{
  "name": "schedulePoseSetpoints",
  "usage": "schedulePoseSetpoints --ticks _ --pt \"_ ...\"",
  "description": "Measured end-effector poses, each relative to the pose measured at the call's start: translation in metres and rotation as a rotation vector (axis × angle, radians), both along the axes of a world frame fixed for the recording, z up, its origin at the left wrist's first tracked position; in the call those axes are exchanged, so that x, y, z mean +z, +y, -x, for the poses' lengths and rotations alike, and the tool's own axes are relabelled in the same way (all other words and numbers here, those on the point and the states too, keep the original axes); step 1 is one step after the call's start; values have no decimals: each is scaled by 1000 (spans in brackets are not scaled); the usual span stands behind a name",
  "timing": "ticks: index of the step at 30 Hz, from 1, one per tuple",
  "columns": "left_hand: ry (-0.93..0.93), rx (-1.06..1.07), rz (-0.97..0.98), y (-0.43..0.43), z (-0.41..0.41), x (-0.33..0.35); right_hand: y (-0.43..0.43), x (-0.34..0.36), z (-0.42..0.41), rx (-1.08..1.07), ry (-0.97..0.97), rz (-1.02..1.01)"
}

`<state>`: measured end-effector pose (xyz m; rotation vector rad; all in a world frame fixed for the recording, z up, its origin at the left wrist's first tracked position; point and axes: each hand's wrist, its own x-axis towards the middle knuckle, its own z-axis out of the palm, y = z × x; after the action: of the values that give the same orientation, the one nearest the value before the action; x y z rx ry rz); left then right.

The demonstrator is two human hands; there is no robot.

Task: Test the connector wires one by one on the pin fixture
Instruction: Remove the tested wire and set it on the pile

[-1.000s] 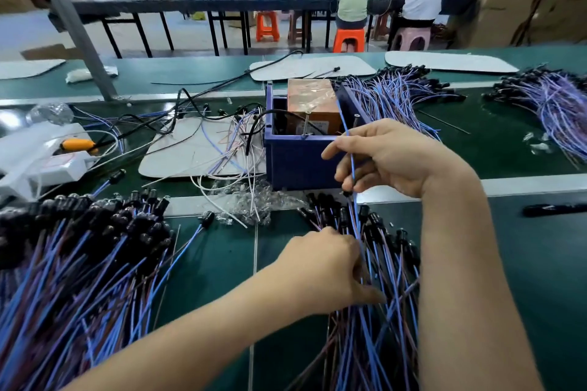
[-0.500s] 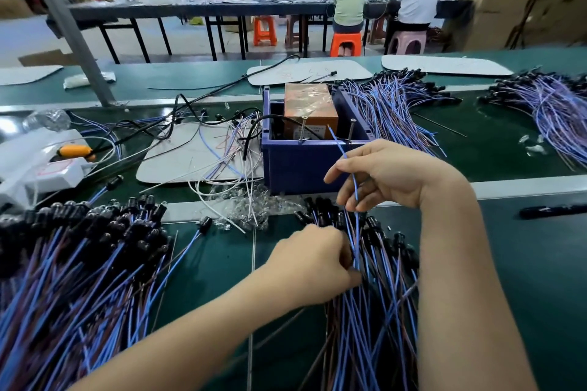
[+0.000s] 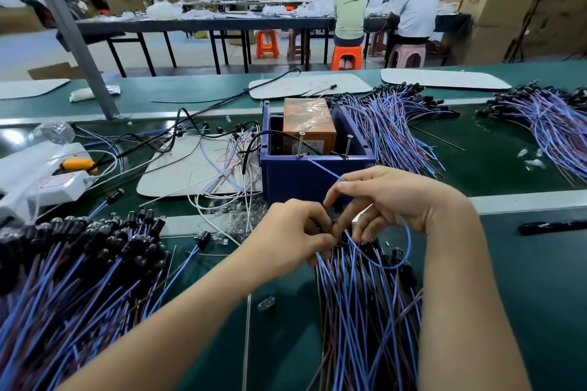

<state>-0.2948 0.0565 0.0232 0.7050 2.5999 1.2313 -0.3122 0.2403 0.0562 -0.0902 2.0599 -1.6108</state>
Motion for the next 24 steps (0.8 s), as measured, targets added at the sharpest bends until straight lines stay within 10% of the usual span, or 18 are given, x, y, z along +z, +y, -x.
schedulePoseSetpoints --ticks 13,24 --pt "59 2 -130 -20 11 25 2 -13 7 -61 -78 53" --pt "-511 -294 -702 -94 28 71 5 -18 10 -121 -104 -3"
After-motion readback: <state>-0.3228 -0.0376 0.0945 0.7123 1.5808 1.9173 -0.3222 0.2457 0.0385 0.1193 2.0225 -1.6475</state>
